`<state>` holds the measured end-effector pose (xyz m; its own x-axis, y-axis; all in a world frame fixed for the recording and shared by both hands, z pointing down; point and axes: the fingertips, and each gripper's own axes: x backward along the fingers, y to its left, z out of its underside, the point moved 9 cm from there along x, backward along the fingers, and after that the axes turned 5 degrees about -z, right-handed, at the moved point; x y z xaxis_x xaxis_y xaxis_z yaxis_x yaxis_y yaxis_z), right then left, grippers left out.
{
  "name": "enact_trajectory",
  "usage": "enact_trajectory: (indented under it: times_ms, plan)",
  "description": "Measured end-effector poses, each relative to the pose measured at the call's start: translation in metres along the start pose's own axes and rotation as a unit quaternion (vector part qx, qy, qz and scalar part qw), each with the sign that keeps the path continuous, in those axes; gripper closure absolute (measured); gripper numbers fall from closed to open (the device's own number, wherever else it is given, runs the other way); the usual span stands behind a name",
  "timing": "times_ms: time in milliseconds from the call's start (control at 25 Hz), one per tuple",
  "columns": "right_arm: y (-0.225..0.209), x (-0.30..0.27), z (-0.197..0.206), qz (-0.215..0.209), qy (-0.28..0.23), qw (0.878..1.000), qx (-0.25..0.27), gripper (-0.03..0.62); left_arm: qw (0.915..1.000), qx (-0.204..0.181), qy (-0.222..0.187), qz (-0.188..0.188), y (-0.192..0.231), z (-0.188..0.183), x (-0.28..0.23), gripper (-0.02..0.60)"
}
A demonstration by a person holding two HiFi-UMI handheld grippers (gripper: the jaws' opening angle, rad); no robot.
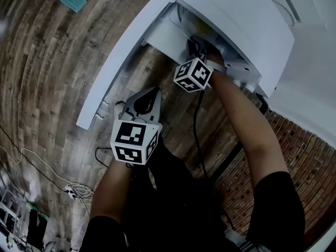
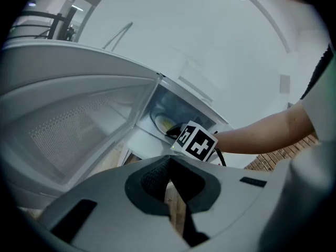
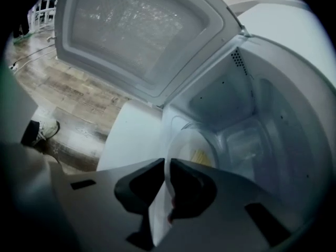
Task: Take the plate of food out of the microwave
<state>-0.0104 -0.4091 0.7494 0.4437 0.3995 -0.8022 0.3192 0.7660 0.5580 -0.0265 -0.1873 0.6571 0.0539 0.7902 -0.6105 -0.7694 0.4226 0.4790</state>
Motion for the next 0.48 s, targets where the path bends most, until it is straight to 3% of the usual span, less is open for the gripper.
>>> enact_trajectory:
  times_ms: [240, 480]
  plan:
    - [0.011, 0.004, 0.004, 0.054, 0.014, 0.996, 0.065, 0.556, 1.0000, 0.004, 0.003, 0.004, -0.002, 0.007, 0.000, 0.586]
    - [0.030, 0.015, 0.006, 0.091, -0.007, 0.990, 0.104, 0.562, 1.0000, 0.005, 0.005, 0.003, -0.002, 0.011, 0.001, 0.586]
